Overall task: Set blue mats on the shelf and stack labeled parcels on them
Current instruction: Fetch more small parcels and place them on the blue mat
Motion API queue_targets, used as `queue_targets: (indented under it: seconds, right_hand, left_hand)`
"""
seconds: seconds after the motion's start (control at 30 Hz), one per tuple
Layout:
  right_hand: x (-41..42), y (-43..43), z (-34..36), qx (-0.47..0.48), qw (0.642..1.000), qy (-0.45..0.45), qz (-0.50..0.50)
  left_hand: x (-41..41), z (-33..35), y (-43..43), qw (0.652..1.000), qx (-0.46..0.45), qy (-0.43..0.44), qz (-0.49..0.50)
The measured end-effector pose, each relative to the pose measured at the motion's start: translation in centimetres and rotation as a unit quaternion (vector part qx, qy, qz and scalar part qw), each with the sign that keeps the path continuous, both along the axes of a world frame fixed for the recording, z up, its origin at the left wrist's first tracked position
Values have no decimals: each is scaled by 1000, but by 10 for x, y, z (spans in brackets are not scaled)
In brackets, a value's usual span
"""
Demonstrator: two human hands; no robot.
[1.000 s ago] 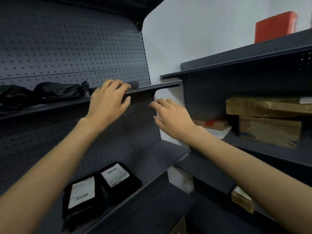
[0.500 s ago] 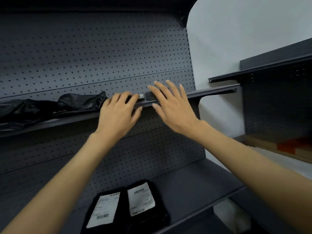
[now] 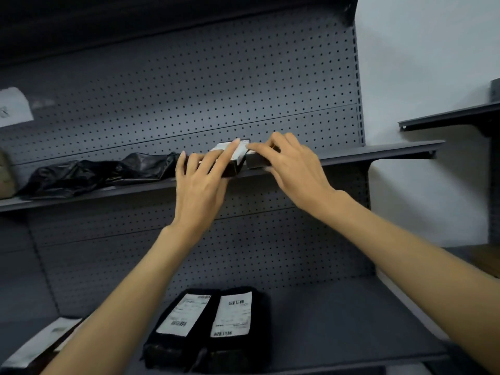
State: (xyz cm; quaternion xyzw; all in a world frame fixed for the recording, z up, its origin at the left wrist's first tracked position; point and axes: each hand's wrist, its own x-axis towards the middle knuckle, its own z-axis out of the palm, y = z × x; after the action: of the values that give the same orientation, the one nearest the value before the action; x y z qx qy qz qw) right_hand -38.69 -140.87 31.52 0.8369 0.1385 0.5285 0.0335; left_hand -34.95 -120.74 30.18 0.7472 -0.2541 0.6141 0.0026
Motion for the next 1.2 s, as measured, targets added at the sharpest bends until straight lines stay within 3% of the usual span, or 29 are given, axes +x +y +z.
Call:
queue_targets:
  seconds: [0.17,0.33,0.57,0.77,1.2]
  right_hand:
    - [-14,-26,-14,14,997,-21,67]
    - [-22,-31,-29,40,991,-30,123]
    - [-20,-16,-32,93,987,7,128]
    - [-12,-8,-36,134,981,30,138]
    - [-15,54,-65,166,929,9,330]
  left_hand:
    - [-21,-11,-18,993,-64,54,-85]
    - [-39,-22,-31,989,-103,98,-47]
    - [-49,-29,-34,976,-158,147,-26]
    - [-54,-40,-18,966,-154,204,-25]
    - [-111,-58,52,980,-171,95,28]
